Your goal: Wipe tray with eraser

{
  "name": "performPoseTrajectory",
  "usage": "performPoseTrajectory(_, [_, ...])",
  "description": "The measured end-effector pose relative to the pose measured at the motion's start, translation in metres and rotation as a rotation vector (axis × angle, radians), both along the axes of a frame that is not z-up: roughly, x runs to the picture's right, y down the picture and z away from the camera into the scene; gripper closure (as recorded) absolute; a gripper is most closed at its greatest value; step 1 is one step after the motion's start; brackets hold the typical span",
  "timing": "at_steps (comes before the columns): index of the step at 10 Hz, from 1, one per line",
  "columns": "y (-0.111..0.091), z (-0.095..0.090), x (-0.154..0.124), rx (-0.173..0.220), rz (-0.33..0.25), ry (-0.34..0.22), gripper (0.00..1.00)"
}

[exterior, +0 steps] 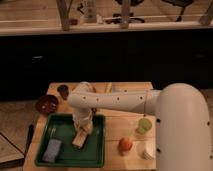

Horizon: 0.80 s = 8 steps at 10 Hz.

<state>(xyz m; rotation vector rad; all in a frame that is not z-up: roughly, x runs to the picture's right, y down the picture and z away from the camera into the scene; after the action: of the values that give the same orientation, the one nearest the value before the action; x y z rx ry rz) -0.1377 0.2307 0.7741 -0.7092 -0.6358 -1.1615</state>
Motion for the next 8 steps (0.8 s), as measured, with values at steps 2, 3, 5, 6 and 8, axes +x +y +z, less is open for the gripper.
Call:
performPoseTrajectory(2, [0.012, -0.005, -0.017, -0.019, -0.041, -0.044, 1.00])
performPoseTrajectory(3, [0.025, -0.013, -0.021, -0.037, -0.069, -0.068, 1.00])
performPoseTrajectory(5, [0.044, -0.027, -0.017, -0.063, -0.101, -0.091, 1.00])
performPoseTrajectory(6, [0.049, -0.031, -0.007, -0.074, -0.107, -0.089, 1.00])
performPoseTrajectory(8, [0.046, -0.031, 0.019, -0.078, -0.092, -0.059, 1.00])
